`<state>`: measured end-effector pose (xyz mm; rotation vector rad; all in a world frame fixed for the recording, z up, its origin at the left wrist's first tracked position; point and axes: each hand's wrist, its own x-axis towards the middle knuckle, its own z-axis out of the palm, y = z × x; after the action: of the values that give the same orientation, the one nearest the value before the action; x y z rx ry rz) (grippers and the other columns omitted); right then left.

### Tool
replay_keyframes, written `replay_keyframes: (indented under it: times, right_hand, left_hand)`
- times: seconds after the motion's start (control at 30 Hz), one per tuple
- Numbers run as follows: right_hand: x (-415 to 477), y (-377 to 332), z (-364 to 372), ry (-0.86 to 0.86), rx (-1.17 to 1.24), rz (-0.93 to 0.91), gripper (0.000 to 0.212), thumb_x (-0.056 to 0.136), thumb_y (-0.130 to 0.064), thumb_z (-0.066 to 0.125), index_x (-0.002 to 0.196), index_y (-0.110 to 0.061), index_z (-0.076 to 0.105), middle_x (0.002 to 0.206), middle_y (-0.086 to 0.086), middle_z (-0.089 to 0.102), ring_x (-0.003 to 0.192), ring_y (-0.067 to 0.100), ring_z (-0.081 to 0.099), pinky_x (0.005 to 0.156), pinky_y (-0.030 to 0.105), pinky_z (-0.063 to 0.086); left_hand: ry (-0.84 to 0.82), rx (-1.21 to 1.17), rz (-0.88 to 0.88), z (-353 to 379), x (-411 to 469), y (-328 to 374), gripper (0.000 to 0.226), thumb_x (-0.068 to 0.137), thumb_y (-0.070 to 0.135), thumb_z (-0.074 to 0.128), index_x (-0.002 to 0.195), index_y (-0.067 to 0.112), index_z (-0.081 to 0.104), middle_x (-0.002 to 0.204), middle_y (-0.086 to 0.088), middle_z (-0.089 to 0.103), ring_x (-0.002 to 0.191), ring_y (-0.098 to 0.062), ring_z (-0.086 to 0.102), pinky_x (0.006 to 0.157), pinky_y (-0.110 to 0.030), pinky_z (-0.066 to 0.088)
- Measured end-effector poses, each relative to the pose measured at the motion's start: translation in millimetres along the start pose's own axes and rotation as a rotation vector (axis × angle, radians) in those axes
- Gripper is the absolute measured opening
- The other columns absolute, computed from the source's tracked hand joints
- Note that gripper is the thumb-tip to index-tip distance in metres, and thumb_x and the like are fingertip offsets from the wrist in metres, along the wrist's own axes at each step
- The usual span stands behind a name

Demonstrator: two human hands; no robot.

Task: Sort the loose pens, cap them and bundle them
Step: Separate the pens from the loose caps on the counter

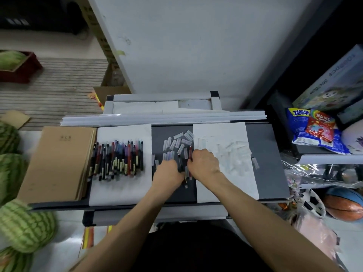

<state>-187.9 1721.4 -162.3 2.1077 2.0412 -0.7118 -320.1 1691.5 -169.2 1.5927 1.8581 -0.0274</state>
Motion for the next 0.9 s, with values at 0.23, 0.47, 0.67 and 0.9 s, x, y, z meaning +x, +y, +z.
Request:
replay_keyframes:
  times: [0.23,0.47,0.67,0.9]
  right_hand:
    - [8.5,-4.3,-0.8,-0.023,0.106,0.069,0.018,0.094,-0.017,0.058,0.107,-0.007,0.065,0.113,0.017,0.065,0.106,0.038,0.064,0.074,0.035,0.045]
    - [3.3,-2.0,-4.3,0.021,0.288,0.126,0.028,0.086,-0.024,0.065,0.063,-0.013,0.052,0.069,0.007,0.058,0.069,0.030,0.063,0.057,0.028,0.043]
    - [3.7,-49.8,-8.1,-0.019,0.416,0.022,0.029,0.083,-0.023,0.066,0.056,-0.012,0.063,0.055,0.000,0.063,0.052,0.011,0.059,0.046,0.025,0.042]
    - [12.9,-138.0,-1.1,-0.145,0.526,-0.032,0.023,0.082,-0.020,0.064,0.078,0.000,0.076,0.066,0.011,0.075,0.062,0.020,0.075,0.068,0.033,0.064]
  left_hand:
    - [-0.003,-0.022,-0.025,2.2,-2.9,4.5,0.024,0.082,0.008,0.064,0.066,0.009,0.047,0.074,-0.012,0.060,0.066,-0.032,0.059,0.056,-0.035,0.046]
    - [-0.009,-0.052,-0.013,-20.3,-7.5,-20.2,0.027,0.080,0.011,0.064,0.057,0.010,0.050,0.053,-0.003,0.052,0.051,-0.018,0.052,0.043,-0.025,0.032]
    - [0.110,-0.136,-0.015,-64.9,-10.6,-60.9,0.033,0.090,0.023,0.068,0.061,0.007,0.062,0.057,-0.005,0.064,0.056,-0.020,0.062,0.050,-0.026,0.041]
    - [0.224,-0.229,-0.082,-118.8,-14.0,-127.1,0.032,0.089,0.020,0.071,0.059,0.011,0.065,0.054,0.001,0.064,0.050,-0.010,0.061,0.050,-0.021,0.043]
